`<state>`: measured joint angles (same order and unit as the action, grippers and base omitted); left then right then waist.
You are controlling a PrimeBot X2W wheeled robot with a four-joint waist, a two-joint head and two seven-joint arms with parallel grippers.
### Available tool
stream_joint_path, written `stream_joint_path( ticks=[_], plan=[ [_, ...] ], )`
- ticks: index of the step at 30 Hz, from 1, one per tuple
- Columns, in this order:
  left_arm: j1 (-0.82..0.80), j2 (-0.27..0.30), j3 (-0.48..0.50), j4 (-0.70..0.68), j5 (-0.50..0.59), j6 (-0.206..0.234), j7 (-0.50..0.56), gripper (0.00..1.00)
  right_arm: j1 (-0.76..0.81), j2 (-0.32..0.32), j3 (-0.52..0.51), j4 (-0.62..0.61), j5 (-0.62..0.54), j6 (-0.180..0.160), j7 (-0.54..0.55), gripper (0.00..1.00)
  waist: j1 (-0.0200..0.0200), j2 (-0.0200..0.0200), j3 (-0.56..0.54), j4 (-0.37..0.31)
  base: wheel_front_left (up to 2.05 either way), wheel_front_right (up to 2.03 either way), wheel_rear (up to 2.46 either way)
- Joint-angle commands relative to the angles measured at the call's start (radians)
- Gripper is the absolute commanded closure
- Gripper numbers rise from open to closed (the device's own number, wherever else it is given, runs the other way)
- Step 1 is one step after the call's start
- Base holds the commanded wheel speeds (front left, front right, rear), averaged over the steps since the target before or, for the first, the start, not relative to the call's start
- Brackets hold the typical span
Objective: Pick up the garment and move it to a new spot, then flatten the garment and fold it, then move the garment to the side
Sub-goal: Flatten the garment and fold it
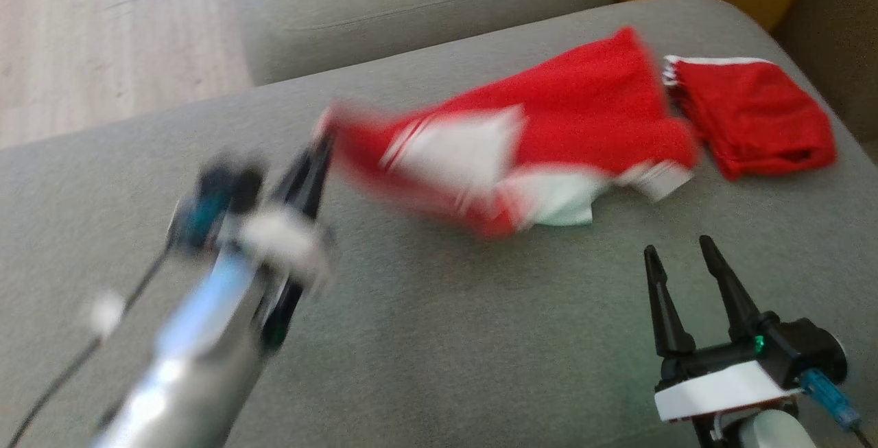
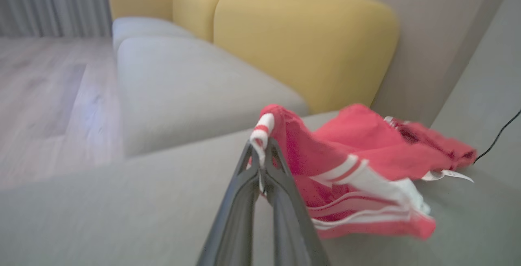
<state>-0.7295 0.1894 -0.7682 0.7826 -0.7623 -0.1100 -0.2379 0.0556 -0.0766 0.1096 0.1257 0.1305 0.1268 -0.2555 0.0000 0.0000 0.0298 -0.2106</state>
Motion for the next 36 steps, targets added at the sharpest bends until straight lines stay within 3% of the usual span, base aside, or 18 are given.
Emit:
stream_joint_path(
  ticks=[1, 7, 12, 13, 15, 25, 31, 36],
  plan=[
    [-0.015, 0.053, 0.046, -0.029, -0.012, -0.001, -0.013, 1.00, -0.018, -0.002, 0.014, -0.040, -0.010, 0.004, -0.006, 0.00, 0.0000, 0.0000, 0.008, 0.034, 0.00, 0.00, 0.00],
    [0.111, 0.163, 0.076, -0.023, -0.005, 0.020, -0.021, 1.00, -0.015, -0.014, 0.005, -0.043, -0.016, 0.004, -0.006, 0.00, 0.0000, 0.0000, 0.029, 0.084, 0.00, 0.00, 0.00],
    [0.099, 0.188, 0.104, -0.043, 0.014, 0.032, -0.023, 1.00, -0.028, -0.022, 0.009, -0.044, -0.016, 0.004, -0.006, 0.00, 0.0000, 0.0000, 0.052, 0.101, 0.00, 0.00, 0.00],
    [0.094, 0.188, 0.113, -0.057, 0.042, 0.050, -0.023, 0.75, -0.033, -0.023, 0.013, -0.044, -0.015, 0.004, -0.006, 0.00, 0.0000, 0.0000, 0.059, 0.103, 0.00, 0.00, 0.00],
    [0.100, 0.180, 0.128, -0.077, 0.073, 0.076, -0.024, 0.00, -0.036, -0.024, 0.016, -0.044, -0.014, 0.004, -0.006, 0.00, 0.0000, 0.0000, 0.066, 0.103, 0.00, 0.00, 0.00],
    [0.282, 0.129, 0.224, -0.313, 0.352, 0.332, -0.024, 0.00, -0.034, -0.028, 0.011, -0.042, -0.010, 0.004, -0.006, 0.00, 0.0000, 0.0000, 0.082, 0.108, 0.00, 0.00, 0.00],
    [0.382, 0.063, 0.115, -0.382, 0.496, 0.312, -0.024, 0.00, -0.033, -0.031, 0.009, -0.041, -0.011, 0.004, -0.006, 0.00, 0.0000, 0.0000, 0.092, 0.130, 0.00, 0.00, 0.00],
    [0.376, 0.035, 0.017, -0.271, 0.581, 0.276, -0.024, 0.00, -0.039, -0.038, 0.020, -0.038, -0.011, 0.004, -0.006, 0.00, 0.0000, 0.0000, 0.093, 0.137, 0.00, 0.00, 0.00]
  ],
)
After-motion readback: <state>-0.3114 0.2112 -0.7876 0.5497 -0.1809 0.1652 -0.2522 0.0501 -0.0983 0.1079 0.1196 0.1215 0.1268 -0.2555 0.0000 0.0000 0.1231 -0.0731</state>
